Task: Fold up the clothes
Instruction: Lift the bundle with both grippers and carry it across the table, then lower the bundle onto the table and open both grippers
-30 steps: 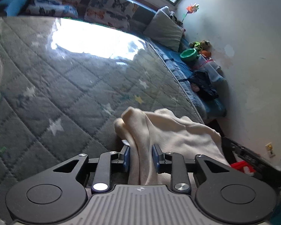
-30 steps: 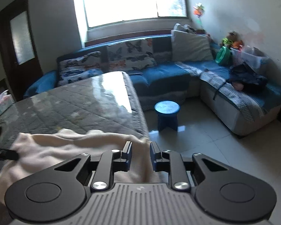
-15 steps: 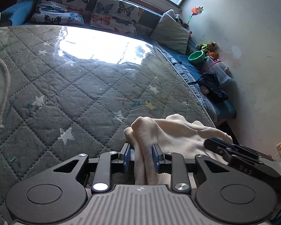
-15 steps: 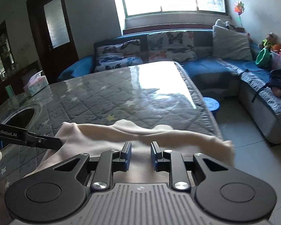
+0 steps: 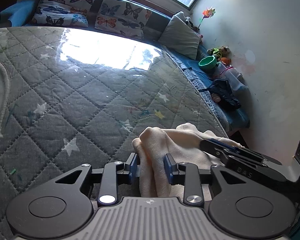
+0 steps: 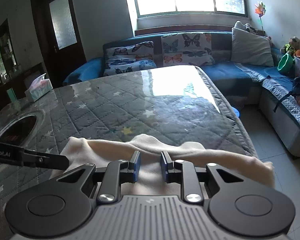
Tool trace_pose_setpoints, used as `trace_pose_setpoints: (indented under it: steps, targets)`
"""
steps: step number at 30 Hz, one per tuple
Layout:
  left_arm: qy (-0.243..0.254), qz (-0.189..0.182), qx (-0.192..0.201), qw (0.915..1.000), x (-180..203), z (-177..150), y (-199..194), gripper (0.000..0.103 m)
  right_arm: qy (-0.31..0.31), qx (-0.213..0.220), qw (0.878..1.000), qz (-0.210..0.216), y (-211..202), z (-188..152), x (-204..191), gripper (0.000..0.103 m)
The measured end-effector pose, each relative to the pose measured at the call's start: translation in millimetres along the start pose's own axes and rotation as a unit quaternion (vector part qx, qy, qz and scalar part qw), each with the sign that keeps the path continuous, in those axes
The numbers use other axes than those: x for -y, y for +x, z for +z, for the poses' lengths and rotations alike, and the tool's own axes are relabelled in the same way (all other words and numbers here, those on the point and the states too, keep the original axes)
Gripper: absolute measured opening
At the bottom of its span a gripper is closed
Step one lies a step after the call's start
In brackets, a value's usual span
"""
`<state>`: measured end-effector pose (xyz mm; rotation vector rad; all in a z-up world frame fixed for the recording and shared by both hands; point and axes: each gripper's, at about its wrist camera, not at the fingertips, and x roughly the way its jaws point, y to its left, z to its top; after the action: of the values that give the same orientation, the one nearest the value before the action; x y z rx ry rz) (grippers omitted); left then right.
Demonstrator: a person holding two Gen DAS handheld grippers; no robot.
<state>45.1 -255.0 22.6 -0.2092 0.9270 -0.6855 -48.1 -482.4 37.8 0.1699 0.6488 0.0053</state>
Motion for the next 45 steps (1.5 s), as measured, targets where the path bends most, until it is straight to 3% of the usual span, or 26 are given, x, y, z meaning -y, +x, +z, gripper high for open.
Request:
trace_pose_setpoints:
  steps: [13,17,23,33,45]
  targets:
    - [0.004,0.011,0.022,0.9997,4,10,-1,0.031,-0.018,-0.001,1.000,0.009,19,13,-20,0.029]
    - [0.001,0.027,0.018,0.9995,1,13,10,0.030,-0.018,-0.007,1.000,0.015,24,13,-24,0.034]
    - [0.007,0.044,0.013,0.9989,-7,11,17,0.032,-0.015,-0.004,1.000,0.016,20,13,-24,0.034]
    - [0.026,0.052,0.016,0.9982,-2,9,17,0.033,-0.025,0.005,0.999,0.020,-28,-9,-26,0.035]
    - [0.038,0.061,0.017,0.9973,2,7,19,0.034,-0.039,0.020,0.998,-0.046,-94,-66,-16,0.036]
